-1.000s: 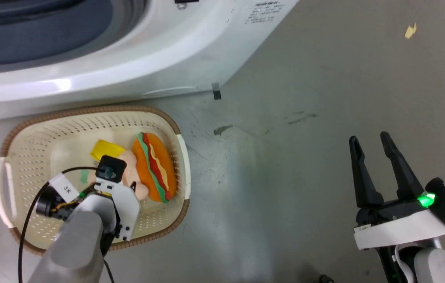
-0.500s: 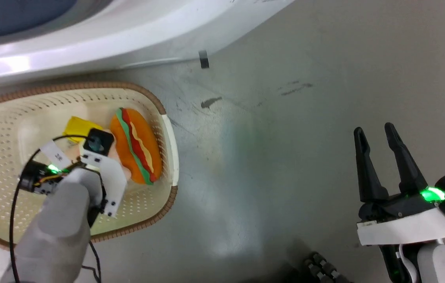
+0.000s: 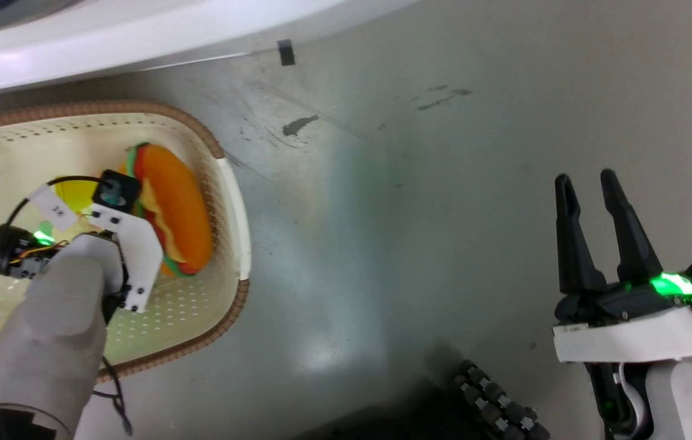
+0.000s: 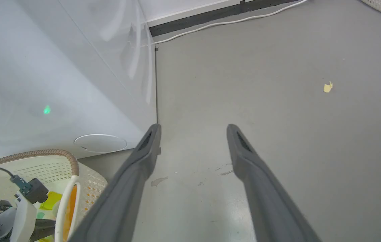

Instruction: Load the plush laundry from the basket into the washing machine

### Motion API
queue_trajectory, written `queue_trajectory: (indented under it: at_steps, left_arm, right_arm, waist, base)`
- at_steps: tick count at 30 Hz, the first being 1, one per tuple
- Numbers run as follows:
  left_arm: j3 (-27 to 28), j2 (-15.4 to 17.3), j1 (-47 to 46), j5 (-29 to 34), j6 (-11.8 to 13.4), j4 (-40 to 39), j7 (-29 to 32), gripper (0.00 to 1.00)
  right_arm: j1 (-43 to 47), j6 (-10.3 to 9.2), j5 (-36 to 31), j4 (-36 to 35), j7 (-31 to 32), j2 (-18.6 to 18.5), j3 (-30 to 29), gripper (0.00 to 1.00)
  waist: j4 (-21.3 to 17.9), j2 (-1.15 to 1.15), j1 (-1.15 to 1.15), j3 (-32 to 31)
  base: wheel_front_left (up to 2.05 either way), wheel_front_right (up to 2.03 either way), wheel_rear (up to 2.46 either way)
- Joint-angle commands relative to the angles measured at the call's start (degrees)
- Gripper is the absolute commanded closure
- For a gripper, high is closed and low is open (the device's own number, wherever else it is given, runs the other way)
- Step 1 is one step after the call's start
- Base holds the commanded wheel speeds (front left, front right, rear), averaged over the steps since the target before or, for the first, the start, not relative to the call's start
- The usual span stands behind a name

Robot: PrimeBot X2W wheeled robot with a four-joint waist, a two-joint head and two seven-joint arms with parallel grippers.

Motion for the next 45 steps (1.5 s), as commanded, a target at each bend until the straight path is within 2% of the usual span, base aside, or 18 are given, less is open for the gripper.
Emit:
queue_trajectory:
  at_steps: [1, 2, 8, 19, 22, 23, 29, 33, 40, 45]
  left_arm:
    - [-0.8, 1.0, -0.9, -0.5, 0.0, 2.2, -0.3, 1.00]
    - [-0.9, 2.2, -1.1, -1.4, 0.8, 4.0, -1.9, 1.00]
    - [-0.5, 4.0, 0.4, -4.0, 1.6, 7.1, -5.4, 1.00]
    - [1.1, -2.9, 9.9, -8.1, 1.4, 7.1, -15.2, 1.00]
    - [1.7, -3.9, 11.5, -9.2, 1.2, 7.0, -17.7, 1.00]
    - [1.8, -4.7, 13.0, -9.6, 1.1, 6.5, -21.1, 1.00]
    - [3.0, -7.6, 16.7, -11.5, 1.5, 4.2, -25.6, 1.00]
    - [4.6, -9.0, 20.3, -12.8, 2.1, -1.1, -26.3, 1.00]
    - [9.5, -10.3, 29.7, -12.8, 4.5, -19.7, -26.4, 1.00]
    - [13.4, -11.2, 34.9, -10.7, 5.7, -34.9, -26.4, 1.00]
  right_arm:
    - [-1.7, -0.05, 0.9, 0.0, -0.7, 0.0, 0.5, 0.00]
    - [-3.0, -0.05, 1.8, 0.3, -1.1, 0.0, 1.0, 0.00]
    - [-5.3, -0.05, 2.4, 1.8, -1.7, 0.0, 2.5, 0.00]
    - [-0.2, -0.05, -4.6, 4.2, -1.7, 0.0, -2.1, 0.00]
    - [0.8, -0.05, -5.6, 4.5, -1.7, 0.0, -3.0, 0.00]
    - [1.7, -0.05, -6.3, 4.7, -1.7, 0.0, -3.7, 0.00]
    - [4.3, -0.05, -8.2, 4.9, -1.7, 0.0, -5.0, 0.00]
    - [6.5, -0.05, -9.7, 4.9, -1.7, 0.0, -5.5, 0.00]
    - [9.4, -0.05, -11.2, 4.8, -1.7, 0.0, -6.1, 0.00]
    - [10.0, -0.05, -11.4, 4.3, -1.7, 0.0, -6.1, 0.00]
  waist:
    - [-1.0, 0.00, 0.00, 0.7]
    - [-2.4, 0.00, 0.00, 0.9]
    - [-4.9, 0.00, 0.00, -1.6]
    - [2.2, 0.00, 0.00, -19.2]
    - [3.6, 0.00, 0.00, -22.1]
    - [5.2, 0.00, 0.00, -25.0]
    - [9.4, 0.00, 0.00, -31.4]
    - [12.3, 0.00, 0.00, -35.5]
    - [16.1, 0.00, 0.00, -40.2]
    - [17.1, 0.00, 0.00, -40.7]
  base:
    - [0.00, 0.00, 0.00]
    - [0.00, 0.00, 0.00]
    - [0.00, 0.00, 0.00]
    - [0.00, 0.00, 0.00]
    - [0.00, 0.00, 0.00]
    - [0.00, 0.00, 0.00]
    - [0.00, 0.00, 0.00]
    - [0.00, 0.00, 0.00]
    - [0.00, 0.00, 0.00]
    - [0.00, 0.00, 0.00]
